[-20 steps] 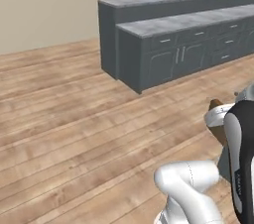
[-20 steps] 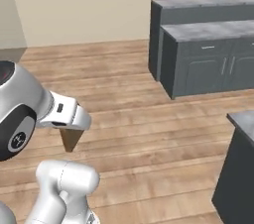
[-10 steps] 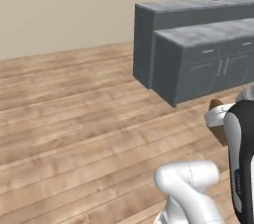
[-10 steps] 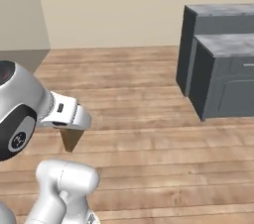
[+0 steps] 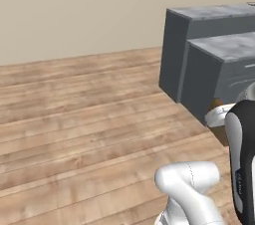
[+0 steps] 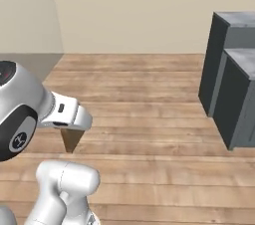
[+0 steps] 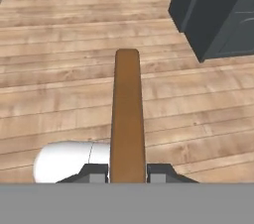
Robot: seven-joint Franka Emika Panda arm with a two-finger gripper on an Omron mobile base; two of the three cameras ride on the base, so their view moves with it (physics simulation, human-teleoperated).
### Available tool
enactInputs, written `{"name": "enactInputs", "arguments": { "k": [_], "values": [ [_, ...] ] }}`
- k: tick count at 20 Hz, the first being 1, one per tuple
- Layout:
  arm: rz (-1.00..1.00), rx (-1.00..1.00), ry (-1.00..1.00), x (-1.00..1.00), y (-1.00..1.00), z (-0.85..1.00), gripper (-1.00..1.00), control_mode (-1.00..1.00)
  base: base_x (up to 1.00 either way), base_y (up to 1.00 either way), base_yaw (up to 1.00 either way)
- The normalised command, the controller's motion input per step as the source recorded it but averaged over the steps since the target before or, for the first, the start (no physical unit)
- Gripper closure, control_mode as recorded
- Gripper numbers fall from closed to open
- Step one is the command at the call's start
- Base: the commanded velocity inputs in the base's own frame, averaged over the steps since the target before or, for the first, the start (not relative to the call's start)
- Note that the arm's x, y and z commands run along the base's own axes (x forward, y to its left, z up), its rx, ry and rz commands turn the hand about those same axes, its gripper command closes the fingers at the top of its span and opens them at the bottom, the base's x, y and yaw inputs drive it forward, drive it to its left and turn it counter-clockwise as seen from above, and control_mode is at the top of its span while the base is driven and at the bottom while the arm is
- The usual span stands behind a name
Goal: Start the toaster. Once the lever pops up, take the bread to the plate on the dining counter.
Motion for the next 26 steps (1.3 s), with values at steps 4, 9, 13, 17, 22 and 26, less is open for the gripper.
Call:
{"name": "enactInputs", "arguments": {
  "k": [4,9,13,17,22,26],
  "values": [
    [0.0,0.0,0.0,0.0,0.0,0.0,1.0,1.0,1.0,0.08,0.13],
    [0.0,0.0,0.0,0.0,0.0,0.0,1.0,1.0,1.0,0.01,0.1],
    [0.0,0.0,0.0,0.0,0.0,0.0,1.0,1.0,1.0,0.0,0.09],
    [0.0,0.0,0.0,0.0,0.0,0.0,1.0,1.0,1.0,0.0,0.07],
    [0.0,0.0,0.0,0.0,0.0,0.0,1.0,1.0,1.0,0.0,0.06],
    [0.0,0.0,0.0,0.0,0.0,0.0,1.0,1.0,1.0,0.0,0.01]
  ]
}}
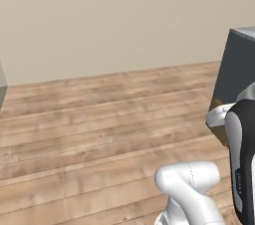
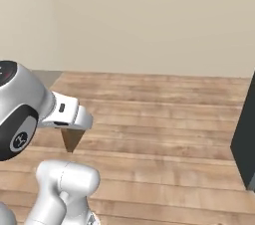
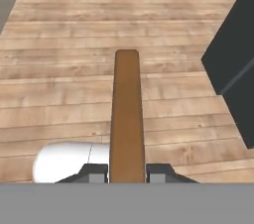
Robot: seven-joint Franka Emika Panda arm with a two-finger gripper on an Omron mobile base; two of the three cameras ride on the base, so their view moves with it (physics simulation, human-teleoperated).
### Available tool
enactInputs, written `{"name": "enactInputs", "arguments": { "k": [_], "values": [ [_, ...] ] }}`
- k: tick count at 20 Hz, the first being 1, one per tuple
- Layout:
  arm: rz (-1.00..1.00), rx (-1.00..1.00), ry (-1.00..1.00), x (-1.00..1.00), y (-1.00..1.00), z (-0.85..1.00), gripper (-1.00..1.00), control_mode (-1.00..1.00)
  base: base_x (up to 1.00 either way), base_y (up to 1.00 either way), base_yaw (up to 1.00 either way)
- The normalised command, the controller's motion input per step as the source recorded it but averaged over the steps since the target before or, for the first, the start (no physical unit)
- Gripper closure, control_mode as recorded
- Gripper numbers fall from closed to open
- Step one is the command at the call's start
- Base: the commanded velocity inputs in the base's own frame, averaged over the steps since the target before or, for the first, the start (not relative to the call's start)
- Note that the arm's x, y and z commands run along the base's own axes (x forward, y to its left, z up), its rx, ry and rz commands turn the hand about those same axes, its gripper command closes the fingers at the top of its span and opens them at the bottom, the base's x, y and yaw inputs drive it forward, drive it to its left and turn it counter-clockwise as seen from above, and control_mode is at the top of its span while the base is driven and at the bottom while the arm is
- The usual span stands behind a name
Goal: Start the toaster. Once the lever pops up, take the bread to the plate on the dining counter.
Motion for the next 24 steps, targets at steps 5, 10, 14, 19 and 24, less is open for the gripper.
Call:
{"name": "enactInputs", "arguments": {
  "k": [5,10,14,19,24],
  "values": [
    [0.0,0.0,0.0,0.0,0.0,0.0,1.0,1.0,1.0,0.21,-0.02],
    [0.0,0.0,0.0,0.0,0.0,0.0,1.0,1.0,1.0,0.34,-0.12],
    [0.0,0.0,0.0,0.0,0.0,0.0,1.0,1.0,1.0,0.39,-0.18],
    [0.0,0.0,0.0,0.0,0.0,0.0,1.0,1.0,1.0,0.44,-0.24],
    [0.0,0.0,0.0,0.0,0.0,0.0,1.0,1.0,1.0,0.55,-0.31]
  ]
}}
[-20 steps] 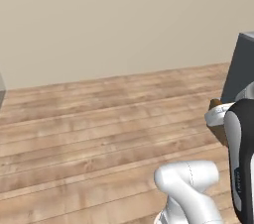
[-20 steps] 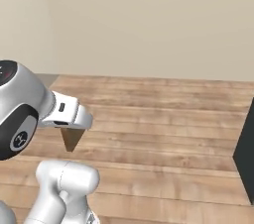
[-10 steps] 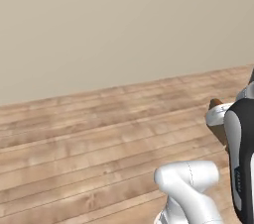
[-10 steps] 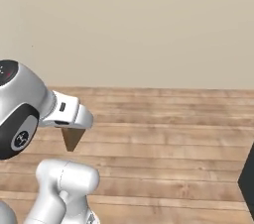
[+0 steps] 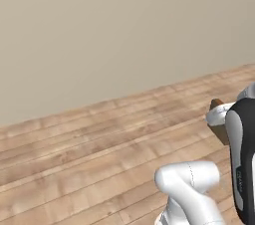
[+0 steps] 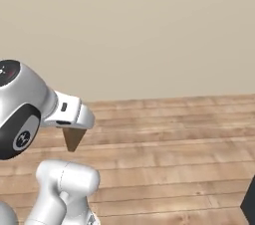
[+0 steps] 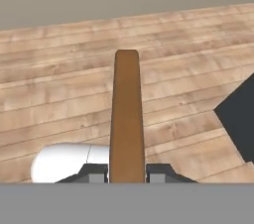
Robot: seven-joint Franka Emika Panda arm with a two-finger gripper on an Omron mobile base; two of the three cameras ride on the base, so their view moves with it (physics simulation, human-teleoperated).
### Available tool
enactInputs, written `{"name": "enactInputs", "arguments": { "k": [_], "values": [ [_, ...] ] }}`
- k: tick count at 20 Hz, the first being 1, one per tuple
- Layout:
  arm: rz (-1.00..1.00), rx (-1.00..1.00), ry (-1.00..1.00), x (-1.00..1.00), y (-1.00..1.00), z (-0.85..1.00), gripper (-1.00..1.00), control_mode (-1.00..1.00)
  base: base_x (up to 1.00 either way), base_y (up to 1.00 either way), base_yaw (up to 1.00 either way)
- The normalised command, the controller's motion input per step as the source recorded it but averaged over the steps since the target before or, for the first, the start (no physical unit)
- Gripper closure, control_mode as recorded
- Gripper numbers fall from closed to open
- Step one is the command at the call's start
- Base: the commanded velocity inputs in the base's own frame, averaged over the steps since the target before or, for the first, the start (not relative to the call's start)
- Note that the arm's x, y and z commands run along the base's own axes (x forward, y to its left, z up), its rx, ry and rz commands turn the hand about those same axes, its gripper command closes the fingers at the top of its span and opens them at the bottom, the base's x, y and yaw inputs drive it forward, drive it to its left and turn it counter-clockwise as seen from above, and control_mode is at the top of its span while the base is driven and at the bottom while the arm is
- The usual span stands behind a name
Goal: Start the toaster. Once the lever pops up, take the bread to the plate on the dining counter.
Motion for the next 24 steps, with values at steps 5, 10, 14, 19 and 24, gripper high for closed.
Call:
{"name": "enactInputs", "arguments": {
  "k": [5,10,14,19,24],
  "values": [
    [0.0,0.0,0.0,0.0,0.0,0.0,1.0,1.0,1.0,0.7,-0.38],
    [0.0,0.0,0.0,0.0,0.0,0.0,1.0,1.0,1.0,0.77,-0.47],
    [0.0,0.0,0.0,0.0,0.0,0.0,1.0,1.0,1.0,0.8,-0.54],
    [0.0,0.0,0.0,0.0,0.0,0.0,1.0,1.0,1.0,0.81,-0.58],
    [0.0,0.0,0.0,0.0,0.0,0.0,1.0,1.0,1.0,0.8,-0.59]
  ]
}}
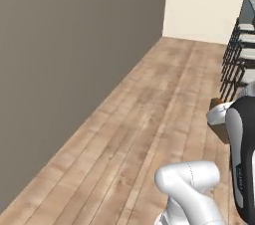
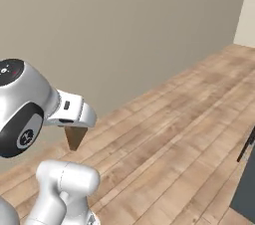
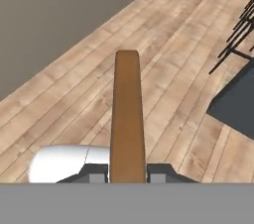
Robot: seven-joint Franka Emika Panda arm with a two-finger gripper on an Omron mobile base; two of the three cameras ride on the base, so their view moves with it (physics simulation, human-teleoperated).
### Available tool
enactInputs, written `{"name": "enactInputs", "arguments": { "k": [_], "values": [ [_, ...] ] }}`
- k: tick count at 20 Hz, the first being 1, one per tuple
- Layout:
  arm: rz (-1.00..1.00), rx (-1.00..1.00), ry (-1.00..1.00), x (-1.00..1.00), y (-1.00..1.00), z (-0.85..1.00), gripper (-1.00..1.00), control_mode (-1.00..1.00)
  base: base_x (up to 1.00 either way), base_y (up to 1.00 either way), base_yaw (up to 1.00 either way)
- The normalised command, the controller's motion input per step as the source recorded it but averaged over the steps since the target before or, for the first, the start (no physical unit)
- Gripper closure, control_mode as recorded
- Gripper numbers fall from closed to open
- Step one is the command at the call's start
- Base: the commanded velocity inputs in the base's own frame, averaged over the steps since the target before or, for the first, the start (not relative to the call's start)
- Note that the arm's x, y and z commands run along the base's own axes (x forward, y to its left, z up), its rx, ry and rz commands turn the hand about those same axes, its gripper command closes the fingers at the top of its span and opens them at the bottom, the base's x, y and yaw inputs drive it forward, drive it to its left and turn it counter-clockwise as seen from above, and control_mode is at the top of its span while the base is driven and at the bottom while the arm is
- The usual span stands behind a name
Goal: Start the toaster. Once the lever pops up, take the bread to the plate on the dining counter.
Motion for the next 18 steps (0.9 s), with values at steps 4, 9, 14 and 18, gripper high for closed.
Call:
{"name": "enactInputs", "arguments": {
  "k": [4,9,14,18],
  "values": [
    [0.0,0.0,0.0,0.0,0.0,0.0,1.0,1.0,1.0,0.77,-0.58],
    [0.0,0.0,0.0,0.0,0.0,0.0,1.0,1.0,1.0,0.76,-0.56],
    [0.0,0.0,0.0,0.0,0.0,0.0,1.0,1.0,1.0,0.74,-0.56],
    [0.0,0.0,0.0,0.0,0.0,0.0,1.0,1.0,1.0,0.7,-0.58]
  ]
}}
